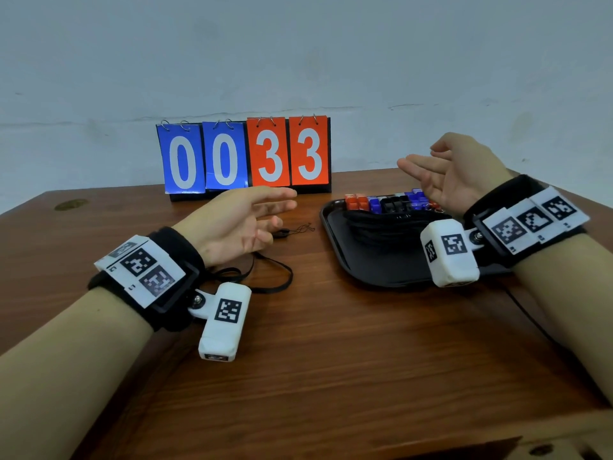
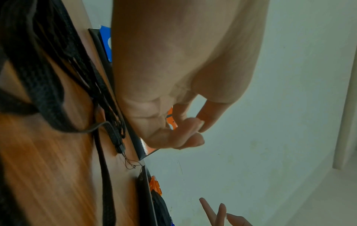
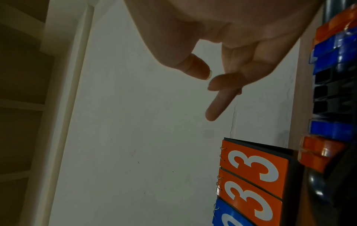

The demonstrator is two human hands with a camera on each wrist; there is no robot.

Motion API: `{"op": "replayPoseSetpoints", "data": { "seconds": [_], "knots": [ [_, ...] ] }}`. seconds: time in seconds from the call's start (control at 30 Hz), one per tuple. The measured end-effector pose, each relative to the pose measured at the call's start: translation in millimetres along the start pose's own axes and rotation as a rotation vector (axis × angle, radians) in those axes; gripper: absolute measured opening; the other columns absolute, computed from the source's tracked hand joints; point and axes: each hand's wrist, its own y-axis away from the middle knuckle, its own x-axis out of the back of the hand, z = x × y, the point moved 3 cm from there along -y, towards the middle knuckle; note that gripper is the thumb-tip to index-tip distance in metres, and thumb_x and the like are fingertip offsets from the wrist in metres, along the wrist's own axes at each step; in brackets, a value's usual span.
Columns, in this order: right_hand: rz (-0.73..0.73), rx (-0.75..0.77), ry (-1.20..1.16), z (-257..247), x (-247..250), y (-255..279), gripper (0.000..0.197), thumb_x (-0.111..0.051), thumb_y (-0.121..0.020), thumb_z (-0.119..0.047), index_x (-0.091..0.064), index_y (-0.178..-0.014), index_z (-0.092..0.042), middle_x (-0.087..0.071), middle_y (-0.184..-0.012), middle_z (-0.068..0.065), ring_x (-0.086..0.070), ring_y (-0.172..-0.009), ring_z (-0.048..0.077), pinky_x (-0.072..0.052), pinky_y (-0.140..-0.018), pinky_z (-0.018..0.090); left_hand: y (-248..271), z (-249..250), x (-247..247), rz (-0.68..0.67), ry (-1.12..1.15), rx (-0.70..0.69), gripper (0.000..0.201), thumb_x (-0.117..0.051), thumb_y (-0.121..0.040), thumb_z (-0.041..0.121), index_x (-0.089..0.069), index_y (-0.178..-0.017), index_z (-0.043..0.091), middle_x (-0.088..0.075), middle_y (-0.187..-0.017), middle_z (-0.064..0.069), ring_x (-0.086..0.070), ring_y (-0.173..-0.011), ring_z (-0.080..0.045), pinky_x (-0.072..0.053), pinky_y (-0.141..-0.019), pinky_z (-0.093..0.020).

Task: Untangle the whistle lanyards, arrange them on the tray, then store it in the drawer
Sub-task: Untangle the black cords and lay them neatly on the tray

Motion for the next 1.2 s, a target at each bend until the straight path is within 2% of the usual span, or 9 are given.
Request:
{"op": "replayPoseSetpoints", "data": {
  "seconds": [0.13,0.23,0.33,0.43,0.67,0.8,0.97,1.1,1.2],
  "knots": [
    [-0.074,-0.067,0.045,2.1,-4.5,1.5,0.03,-0.044,-0.093,-0.009,-0.045,-0.123,-0.007,-0.075,-0.113,0.014,-0.077,-0.086,0.02,-0.046,-0.049,0.018,1.2,3.8,3.1,0.031,-0.072,0.004,0.028,-0.067,-0.095,0.024,-0.073,-0.12,0.014,-0.069,-0.115,-0.002,-0.054,-0.06,-0.005,-0.038,-0.043,-0.016],
    [-0.229,-0.236,0.069,8.1,-11.0,7.0,0.041,-0.049,-0.094,-0.015,-0.041,-0.133,-0.006,-0.074,-0.116,0.015,-0.076,-0.092,0.016,-0.045,-0.051,0.017,2.8,2.7,3.5,0.056,-0.135,0.024,0.028,-0.066,-0.095,0.022,-0.074,-0.12,0.013,-0.067,-0.116,-0.005,-0.057,-0.062,-0.006,-0.041,-0.044,-0.017],
    [-0.328,-0.321,0.116,14.3,-18.3,11.8,0.043,-0.049,-0.095,-0.018,-0.041,-0.136,-0.008,-0.073,-0.12,0.012,-0.075,-0.084,0.013,-0.046,-0.05,0.015,3.9,1.3,1.5,0.075,-0.207,0.033,0.029,-0.064,-0.097,0.022,-0.073,-0.121,0.01,-0.065,-0.127,-0.005,-0.065,-0.069,-0.009,-0.045,-0.046,-0.017],
    [-0.374,-0.359,0.17,20.0,-24.0,15.4,0.043,-0.049,-0.096,-0.02,-0.042,-0.137,-0.01,-0.073,-0.121,0.01,-0.074,-0.082,0.012,-0.046,-0.049,0.016,4.7,-0.4,-0.9,0.074,-0.261,0.064,0.033,-0.063,-0.098,0.023,-0.065,-0.127,0.007,-0.066,-0.132,-0.004,-0.072,-0.076,-0.014,-0.047,-0.046,-0.019],
    [-0.436,-0.373,0.269,27.4,-30.5,21.6,0.045,-0.051,-0.096,-0.023,-0.042,-0.14,-0.014,-0.073,-0.122,0.006,-0.073,-0.08,0.011,-0.045,-0.054,0.014,10.9,-5.1,-6.4,0.011,-0.321,0.19,0.042,-0.068,-0.095,0.026,-0.055,-0.133,0.011,-0.072,-0.126,-0.005,-0.078,-0.091,-0.025,-0.049,-0.043,-0.022],
    [-0.452,-0.371,0.292,29.2,-31.6,22.1,0.051,-0.053,-0.095,-0.022,-0.04,-0.143,-0.014,-0.072,-0.123,0.006,-0.071,-0.082,0.011,-0.045,-0.055,0.015,9.8,-7.7,-6.1,0.018,-0.382,0.205,0.047,-0.068,-0.095,0.028,-0.054,-0.136,0.009,-0.07,-0.126,-0.005,-0.078,-0.083,-0.02,-0.047,-0.042,-0.021],
    [-0.459,-0.353,0.326,31.8,-33.8,23.8,0.053,-0.054,-0.095,-0.022,-0.041,-0.146,-0.014,-0.073,-0.121,0.005,-0.069,-0.079,0.011,-0.044,-0.054,0.014,8.5,-8.4,-6.1,0.011,-0.431,0.195,0.043,-0.068,-0.096,0.031,-0.058,-0.131,0.009,-0.069,-0.128,-0.001,-0.072,-0.074,-0.014,-0.042,-0.044,-0.019],
    [-0.486,-0.347,0.361,33.9,-35.8,25.9,0.05,-0.055,-0.097,-0.024,-0.046,-0.144,-0.013,-0.073,-0.122,0.004,-0.068,-0.079,0.011,-0.047,-0.051,0.014,8.8,-6.1,-8.0,-0.014,-0.416,0.148,0.042,-0.065,-0.097,0.03,-0.058,-0.131,0.005,-0.069,-0.12,-0.004,-0.067,-0.063,-0.009,-0.04,-0.041,-0.017],
    [-0.511,-0.345,0.399,35.7,-38.0,28.3,0.046,-0.056,-0.097,-0.025,-0.052,-0.141,-0.013,-0.073,-0.122,0.004,-0.068,-0.078,0.011,-0.047,-0.05,0.015,8.4,-2.9,-8.7,-0.033,-0.369,0.1,0.044,-0.066,-0.097,0.028,-0.057,-0.133,0.005,-0.068,-0.13,-0.006,-0.067,-0.065,-0.01,-0.04,-0.041,-0.016]
  ]
}}
